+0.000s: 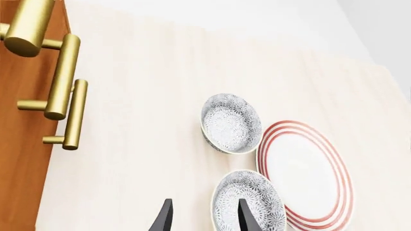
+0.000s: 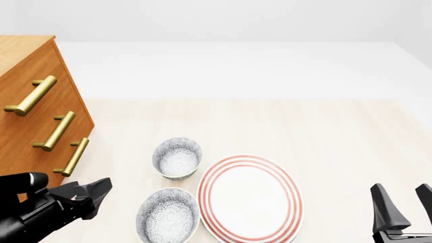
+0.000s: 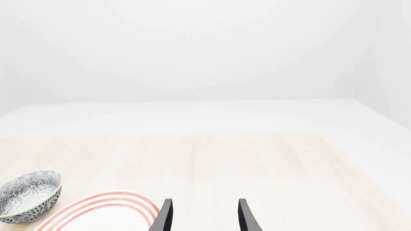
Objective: Stack the bowl in the middle on the bowl at the back.
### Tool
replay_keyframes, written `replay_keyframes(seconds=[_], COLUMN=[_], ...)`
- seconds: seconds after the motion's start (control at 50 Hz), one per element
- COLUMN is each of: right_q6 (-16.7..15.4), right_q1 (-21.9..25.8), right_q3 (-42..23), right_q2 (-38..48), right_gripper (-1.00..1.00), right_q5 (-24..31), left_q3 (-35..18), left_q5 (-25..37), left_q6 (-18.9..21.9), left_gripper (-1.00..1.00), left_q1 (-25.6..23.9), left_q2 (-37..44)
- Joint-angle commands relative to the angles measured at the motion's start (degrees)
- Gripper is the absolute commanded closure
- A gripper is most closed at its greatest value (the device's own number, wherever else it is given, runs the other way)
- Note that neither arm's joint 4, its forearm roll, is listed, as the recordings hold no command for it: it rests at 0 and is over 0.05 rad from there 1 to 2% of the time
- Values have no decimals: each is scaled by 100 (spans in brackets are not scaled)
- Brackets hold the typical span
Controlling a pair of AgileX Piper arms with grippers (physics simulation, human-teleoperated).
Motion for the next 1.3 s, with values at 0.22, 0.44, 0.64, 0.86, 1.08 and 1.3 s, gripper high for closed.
replay_keyframes(seconds=[0.22,0.44,0.64,0.86,1.08,1.3], right_q6=[0,11,17,26,37,57], right_q1=[16,14,17,12,5,0], right_q3=[-1,6,6,6,4,5], right_q2=[-31,-20,58,120,106,127], right_gripper=[-100,-100,-100,-100,-100,-100], right_q5=[33,18,-54,-113,-94,-109], left_q3=[134,329,374,494,628,673], left_q5=[-451,-1158,-1745,-2375,-3050,-3407], left_q6=[-156,32,-271,-426,-589,-751], left_gripper=[-100,-100,-100,-100,-100,-100], left_q1=[-566,-489,-776,-1028,-1286,-1594], left_q2=[1814,2589,3100,3682,4329,4679])
